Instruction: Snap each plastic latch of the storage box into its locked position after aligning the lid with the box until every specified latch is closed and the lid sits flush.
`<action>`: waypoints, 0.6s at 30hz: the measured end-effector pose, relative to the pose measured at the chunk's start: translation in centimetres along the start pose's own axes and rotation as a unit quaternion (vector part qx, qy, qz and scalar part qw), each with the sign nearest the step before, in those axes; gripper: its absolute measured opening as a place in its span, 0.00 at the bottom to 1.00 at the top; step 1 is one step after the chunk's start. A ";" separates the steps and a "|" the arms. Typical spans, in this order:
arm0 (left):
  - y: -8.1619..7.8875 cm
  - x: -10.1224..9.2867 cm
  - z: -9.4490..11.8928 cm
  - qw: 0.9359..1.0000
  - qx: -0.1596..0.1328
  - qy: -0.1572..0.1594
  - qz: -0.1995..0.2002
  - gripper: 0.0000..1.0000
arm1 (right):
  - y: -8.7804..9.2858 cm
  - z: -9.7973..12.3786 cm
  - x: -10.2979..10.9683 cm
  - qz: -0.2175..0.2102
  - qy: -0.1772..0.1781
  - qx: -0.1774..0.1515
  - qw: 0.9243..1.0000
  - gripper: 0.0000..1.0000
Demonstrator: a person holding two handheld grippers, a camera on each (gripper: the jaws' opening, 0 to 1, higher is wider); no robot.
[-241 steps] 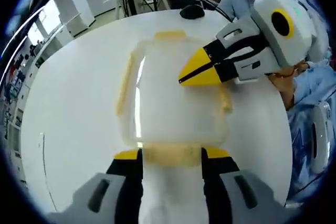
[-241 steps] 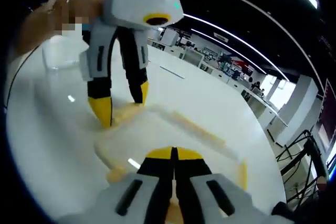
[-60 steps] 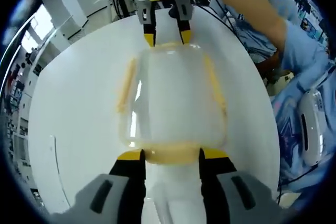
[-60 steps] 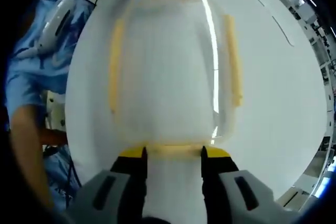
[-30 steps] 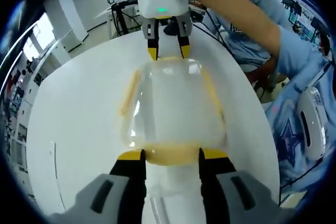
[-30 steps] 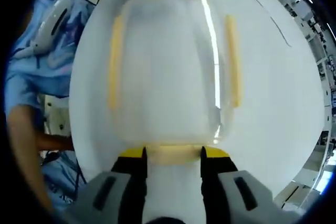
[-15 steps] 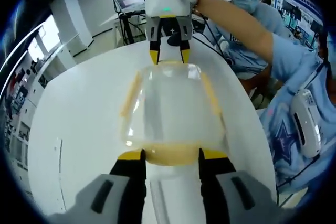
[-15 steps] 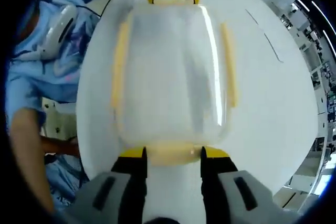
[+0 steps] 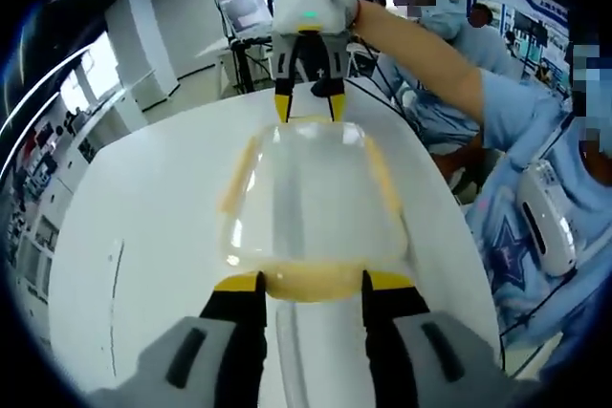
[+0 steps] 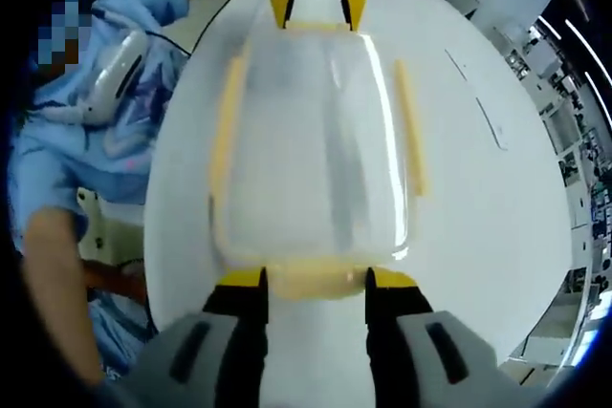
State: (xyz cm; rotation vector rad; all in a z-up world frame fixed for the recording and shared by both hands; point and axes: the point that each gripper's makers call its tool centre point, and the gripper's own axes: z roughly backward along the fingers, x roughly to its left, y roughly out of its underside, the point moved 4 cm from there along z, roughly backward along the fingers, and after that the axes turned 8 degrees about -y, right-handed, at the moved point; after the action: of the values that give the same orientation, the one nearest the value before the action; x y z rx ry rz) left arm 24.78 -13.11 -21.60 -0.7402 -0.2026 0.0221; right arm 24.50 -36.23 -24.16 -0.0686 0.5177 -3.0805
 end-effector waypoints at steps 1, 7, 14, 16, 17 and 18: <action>0.2 0.0 0.2 1.000 -0.003 0.001 0.002 0.38 | -0.3 0.1 -0.1 0.001 -0.001 -0.003 1.000 0.39; 1.3 0.0 0.8 1.000 -0.007 0.010 0.014 0.38 | -1.4 0.0 0.1 0.003 -0.012 -0.016 1.000 0.38; 2.4 -0.2 2.3 0.999 -0.025 0.021 0.028 0.38 | -3.1 0.1 0.5 0.002 -0.026 -0.043 0.999 0.38; 2.6 -0.2 2.6 0.999 -0.027 0.023 0.031 0.38 | -3.5 0.0 0.6 0.003 -0.029 -0.046 0.999 0.38; 2.8 0.0 2.9 0.999 -0.028 0.023 0.034 0.38 | -3.8 -0.1 0.5 0.005 -0.028 -0.050 0.998 0.38; 3.0 0.1 3.1 0.999 -0.030 0.022 0.034 0.38 | -4.0 -0.2 0.4 0.007 -0.028 -0.052 0.998 0.38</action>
State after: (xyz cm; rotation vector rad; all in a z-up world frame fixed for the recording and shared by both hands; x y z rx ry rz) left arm 24.39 -8.84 -21.33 -0.8070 -0.1353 0.0651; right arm 24.03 -32.40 -22.98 -0.1520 0.6720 -3.0270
